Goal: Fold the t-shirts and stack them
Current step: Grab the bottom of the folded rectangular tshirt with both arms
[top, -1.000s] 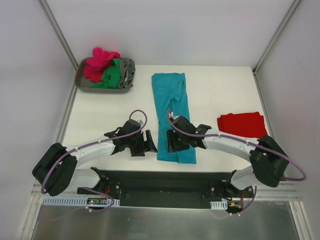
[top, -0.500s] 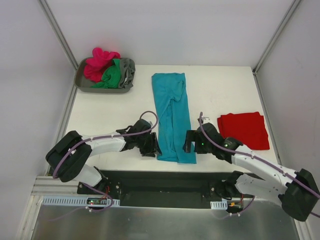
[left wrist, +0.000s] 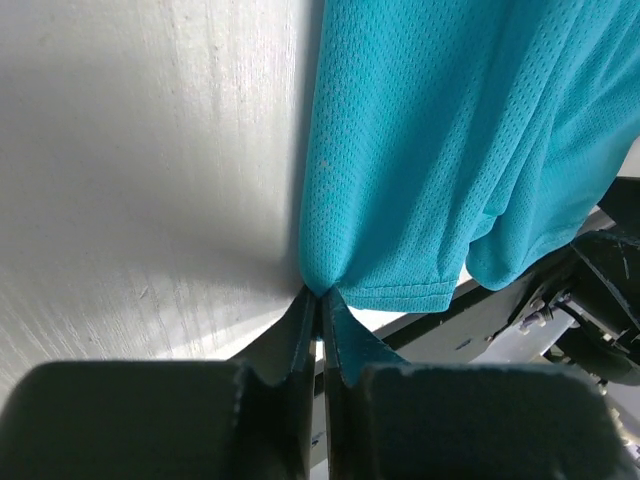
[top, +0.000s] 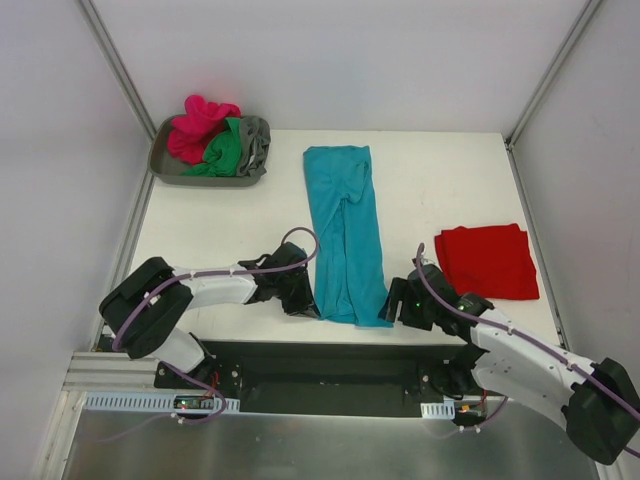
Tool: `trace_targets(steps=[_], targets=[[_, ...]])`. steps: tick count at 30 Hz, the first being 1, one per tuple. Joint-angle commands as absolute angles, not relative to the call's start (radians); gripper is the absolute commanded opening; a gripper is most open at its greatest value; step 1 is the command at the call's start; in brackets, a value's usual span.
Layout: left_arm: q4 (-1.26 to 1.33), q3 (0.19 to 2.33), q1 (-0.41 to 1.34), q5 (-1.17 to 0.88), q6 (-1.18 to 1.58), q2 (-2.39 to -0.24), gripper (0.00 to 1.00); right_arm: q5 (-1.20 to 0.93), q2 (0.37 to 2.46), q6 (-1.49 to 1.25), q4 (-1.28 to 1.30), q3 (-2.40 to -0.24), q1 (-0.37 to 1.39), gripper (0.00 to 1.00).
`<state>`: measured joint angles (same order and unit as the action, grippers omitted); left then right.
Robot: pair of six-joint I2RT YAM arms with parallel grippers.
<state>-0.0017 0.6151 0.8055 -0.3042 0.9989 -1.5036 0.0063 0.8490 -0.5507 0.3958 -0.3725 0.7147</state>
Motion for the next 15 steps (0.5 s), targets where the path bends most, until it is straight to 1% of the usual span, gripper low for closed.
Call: trace_targets(steps=[1, 2, 4, 8, 9, 12, 13, 15], targets=[[-0.044, 0.612, 0.819, -0.232, 0.999, -1.503, 0.00, -0.067, 0.888, -0.606, 0.299, -0.353, 0.707, 0.68], [-0.054, 0.609, 0.821, -0.219, 0.999, -1.494, 0.00, -0.083, 0.902, -0.610, 0.284, -0.354, 0.706, 0.62], [-0.072, 0.601, 0.828, -0.198, 0.999, -1.473, 0.00, -0.139, 0.925, -0.614, 0.249, -0.351, 0.706, 0.56], [-0.077, 0.584, 0.844, -0.195, 0.994, -1.451, 0.00, -0.153, 0.943, -0.620, 0.242, -0.344, 0.707, 0.32], [-0.080, 0.583, 0.847, -0.202, 1.000, -1.450, 0.00, -0.161, 0.942, -0.618, 0.235, -0.342, 0.707, 0.28], [-0.083, 0.568, 0.861, -0.201, 1.012, -1.428, 0.00, -0.196, 0.913, -0.612, 0.227, -0.336, 0.710, 0.20], [-0.087, 0.561, 0.864, -0.204, 1.017, -1.408, 0.00, -0.199, 0.894, -0.615, 0.226, -0.328, 0.713, 0.15], [-0.094, 0.552, 0.876, -0.178, 1.020, -1.358, 0.00, -0.209, 0.845, -0.618, 0.227, -0.316, 0.713, 0.03]])
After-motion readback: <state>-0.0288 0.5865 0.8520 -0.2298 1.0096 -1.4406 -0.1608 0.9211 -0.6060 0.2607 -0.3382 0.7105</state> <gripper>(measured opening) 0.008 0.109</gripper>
